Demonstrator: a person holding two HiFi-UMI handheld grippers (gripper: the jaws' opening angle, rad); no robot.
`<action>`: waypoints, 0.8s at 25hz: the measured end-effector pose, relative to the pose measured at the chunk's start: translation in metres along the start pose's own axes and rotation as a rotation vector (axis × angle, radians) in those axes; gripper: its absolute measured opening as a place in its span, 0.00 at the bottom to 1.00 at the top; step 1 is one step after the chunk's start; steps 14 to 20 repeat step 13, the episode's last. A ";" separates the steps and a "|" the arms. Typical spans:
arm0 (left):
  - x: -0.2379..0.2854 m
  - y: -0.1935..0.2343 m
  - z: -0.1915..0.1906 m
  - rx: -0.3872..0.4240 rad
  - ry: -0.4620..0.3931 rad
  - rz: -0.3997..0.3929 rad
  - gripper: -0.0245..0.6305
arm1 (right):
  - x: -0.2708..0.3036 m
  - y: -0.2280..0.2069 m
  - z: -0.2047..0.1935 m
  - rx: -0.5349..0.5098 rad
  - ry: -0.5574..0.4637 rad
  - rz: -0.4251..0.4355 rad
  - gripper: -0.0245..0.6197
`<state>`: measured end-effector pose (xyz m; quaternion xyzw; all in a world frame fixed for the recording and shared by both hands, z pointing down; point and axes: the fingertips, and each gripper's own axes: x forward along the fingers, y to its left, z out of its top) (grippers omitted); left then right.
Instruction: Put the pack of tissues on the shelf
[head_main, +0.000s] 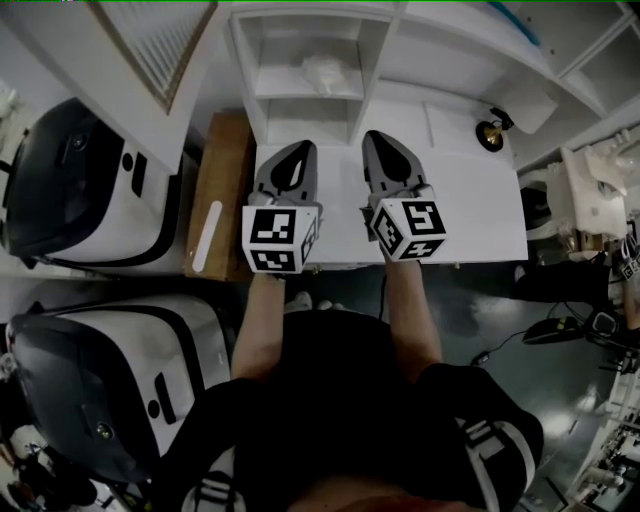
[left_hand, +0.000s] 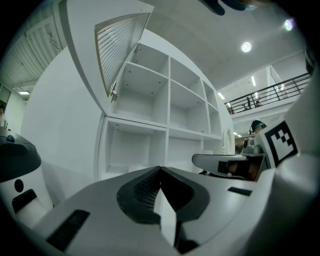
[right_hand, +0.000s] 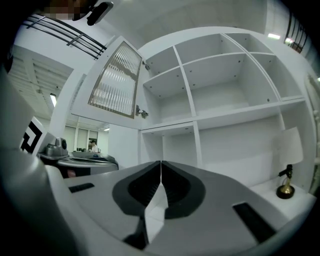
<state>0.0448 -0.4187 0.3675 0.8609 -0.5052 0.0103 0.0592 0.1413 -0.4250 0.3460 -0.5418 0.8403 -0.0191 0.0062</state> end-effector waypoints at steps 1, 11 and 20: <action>-0.002 0.001 -0.001 -0.002 0.002 0.004 0.05 | -0.001 0.001 -0.001 0.002 0.003 0.005 0.07; -0.014 -0.004 -0.006 0.019 0.013 -0.001 0.05 | -0.005 0.011 -0.017 0.051 0.034 0.040 0.07; -0.016 -0.007 -0.010 0.035 0.034 -0.009 0.05 | -0.006 0.012 -0.018 0.063 0.039 0.042 0.07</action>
